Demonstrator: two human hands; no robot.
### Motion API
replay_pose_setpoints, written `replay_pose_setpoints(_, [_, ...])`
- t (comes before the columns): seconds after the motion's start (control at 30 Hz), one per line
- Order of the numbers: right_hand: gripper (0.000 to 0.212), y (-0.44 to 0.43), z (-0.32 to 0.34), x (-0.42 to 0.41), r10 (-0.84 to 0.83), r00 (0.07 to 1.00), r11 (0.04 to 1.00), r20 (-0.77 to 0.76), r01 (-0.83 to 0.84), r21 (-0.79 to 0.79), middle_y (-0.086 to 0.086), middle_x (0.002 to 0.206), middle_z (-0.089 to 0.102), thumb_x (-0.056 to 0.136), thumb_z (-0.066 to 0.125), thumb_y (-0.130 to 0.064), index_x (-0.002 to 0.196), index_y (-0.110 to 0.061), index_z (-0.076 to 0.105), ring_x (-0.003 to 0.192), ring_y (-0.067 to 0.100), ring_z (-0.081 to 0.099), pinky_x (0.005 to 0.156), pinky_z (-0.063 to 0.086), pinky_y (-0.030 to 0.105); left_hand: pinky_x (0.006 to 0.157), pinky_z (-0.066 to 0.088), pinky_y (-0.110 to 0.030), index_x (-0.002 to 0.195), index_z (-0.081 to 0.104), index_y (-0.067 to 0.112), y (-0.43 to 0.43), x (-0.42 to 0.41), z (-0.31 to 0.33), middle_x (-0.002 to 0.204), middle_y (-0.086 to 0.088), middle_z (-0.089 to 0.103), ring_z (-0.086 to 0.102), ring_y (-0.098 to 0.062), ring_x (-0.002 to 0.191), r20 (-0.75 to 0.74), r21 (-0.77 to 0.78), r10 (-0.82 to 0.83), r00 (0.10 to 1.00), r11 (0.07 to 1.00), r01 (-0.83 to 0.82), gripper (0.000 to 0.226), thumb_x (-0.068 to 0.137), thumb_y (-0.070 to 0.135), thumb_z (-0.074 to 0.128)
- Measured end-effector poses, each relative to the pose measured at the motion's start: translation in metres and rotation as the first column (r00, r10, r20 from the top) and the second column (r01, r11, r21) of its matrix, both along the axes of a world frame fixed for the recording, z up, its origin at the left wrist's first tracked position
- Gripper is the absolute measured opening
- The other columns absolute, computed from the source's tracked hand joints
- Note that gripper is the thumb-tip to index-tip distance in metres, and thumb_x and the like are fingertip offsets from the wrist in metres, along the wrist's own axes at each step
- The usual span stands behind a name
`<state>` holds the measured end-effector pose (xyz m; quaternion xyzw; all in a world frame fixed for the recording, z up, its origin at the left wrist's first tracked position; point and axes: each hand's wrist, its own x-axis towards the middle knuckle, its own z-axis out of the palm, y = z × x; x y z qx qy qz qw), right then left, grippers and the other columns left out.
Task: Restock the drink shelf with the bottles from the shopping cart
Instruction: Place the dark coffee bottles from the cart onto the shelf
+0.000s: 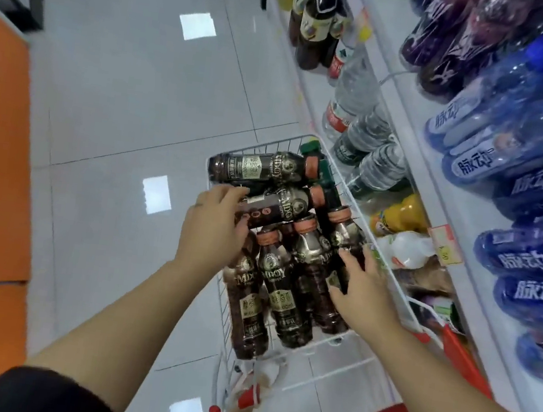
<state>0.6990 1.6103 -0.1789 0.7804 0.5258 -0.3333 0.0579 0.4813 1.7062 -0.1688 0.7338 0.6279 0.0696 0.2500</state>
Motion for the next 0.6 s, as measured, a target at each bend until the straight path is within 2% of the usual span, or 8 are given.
replay_pose_setpoints(0.2, [0.062,-0.005,-0.012,-0.002,0.017,0.997,0.999,0.074,-0.02,0.041,0.004,0.158,-0.006,0.09,0.054,-0.029,0.144,-0.035,0.024,0.143,0.028,0.008,0.11,0.028,0.041,0.103,0.032,-0.045,0.14,0.037,0.016,0.073,0.016,-0.025,0.142,-0.009,0.042,0.038,-0.032,0.129,-0.09,0.051,-0.152,0.984,0.986,0.157,0.059,0.085,0.016,0.058])
replay_pose_setpoints(0.33, [0.059,-0.008,-0.017,0.003,-0.004,1.0,0.997,0.029,0.002,0.077,0.001,0.158,-0.005,0.09,0.055,-0.026,0.142,-0.036,0.029,0.144,0.025,0.007,0.111,0.026,0.039,0.104,0.029,-0.045,0.142,0.034,0.021,0.098,0.026,-0.039,0.142,-0.006,0.044,0.041,-0.03,0.128,-0.224,-0.038,-0.255,0.941,0.967,0.253,0.065,0.084,0.027,0.063])
replay_pose_setpoints(0.53, [0.053,-0.012,-0.022,0.007,-0.009,1.0,0.992,0.005,0.008,0.13,-0.001,0.157,-0.001,0.089,0.056,-0.024,0.138,-0.031,0.038,0.144,0.023,0.008,0.112,0.027,0.038,0.1,0.032,-0.044,0.139,0.036,0.021,0.103,0.034,-0.048,0.135,-0.008,0.051,0.047,-0.031,0.122,-0.288,-0.029,-0.25,0.924,0.967,0.253,0.067,0.082,0.037,0.067])
replay_pose_setpoints(0.6, [0.049,-0.009,-0.02,0.008,-0.053,0.998,0.986,-0.033,0.057,0.154,0.0,0.156,0.009,0.088,0.058,-0.024,0.134,-0.028,0.043,0.142,0.022,0.016,0.108,0.032,0.037,0.098,0.034,-0.044,0.137,0.039,0.021,0.097,0.033,-0.044,0.132,-0.007,0.053,0.049,-0.032,0.119,-0.26,-0.01,-0.225,0.939,0.973,0.23,0.064,0.082,0.038,0.067])
